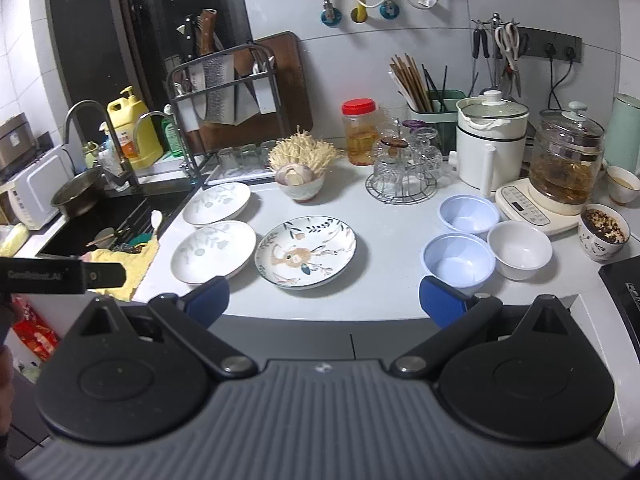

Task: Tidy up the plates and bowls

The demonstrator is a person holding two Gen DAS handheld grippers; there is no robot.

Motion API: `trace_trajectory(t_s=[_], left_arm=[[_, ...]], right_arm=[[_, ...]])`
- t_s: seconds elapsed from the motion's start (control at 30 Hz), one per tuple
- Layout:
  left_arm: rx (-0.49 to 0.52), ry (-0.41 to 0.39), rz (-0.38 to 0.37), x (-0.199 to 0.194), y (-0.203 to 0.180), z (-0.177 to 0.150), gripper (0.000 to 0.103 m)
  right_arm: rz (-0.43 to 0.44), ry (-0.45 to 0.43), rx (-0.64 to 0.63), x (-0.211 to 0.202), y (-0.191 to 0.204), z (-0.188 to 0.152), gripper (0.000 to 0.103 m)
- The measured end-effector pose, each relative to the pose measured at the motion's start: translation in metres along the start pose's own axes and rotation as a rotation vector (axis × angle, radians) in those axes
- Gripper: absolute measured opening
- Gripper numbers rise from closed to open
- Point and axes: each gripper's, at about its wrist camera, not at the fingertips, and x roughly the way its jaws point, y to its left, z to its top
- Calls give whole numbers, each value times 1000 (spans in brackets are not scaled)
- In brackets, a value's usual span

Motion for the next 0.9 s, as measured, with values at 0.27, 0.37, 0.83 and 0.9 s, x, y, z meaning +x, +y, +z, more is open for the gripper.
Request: trace_trajectory(t_s=[0.27,0.37,0.83,0.9], left_arm=[[-14,-1,-9,2,1,7,100],[-20,0,-20,9,3,11,100],[-18,30,-51,66,27,52,100],[-30,45,-74,77,34,59,100]], right_arm=[[5,-1,9,1,1,1,103],[2,-12,8,5,2,2,103],[-30,0,35,36,21,8,103],[-33,0,54,43,25,11,103]])
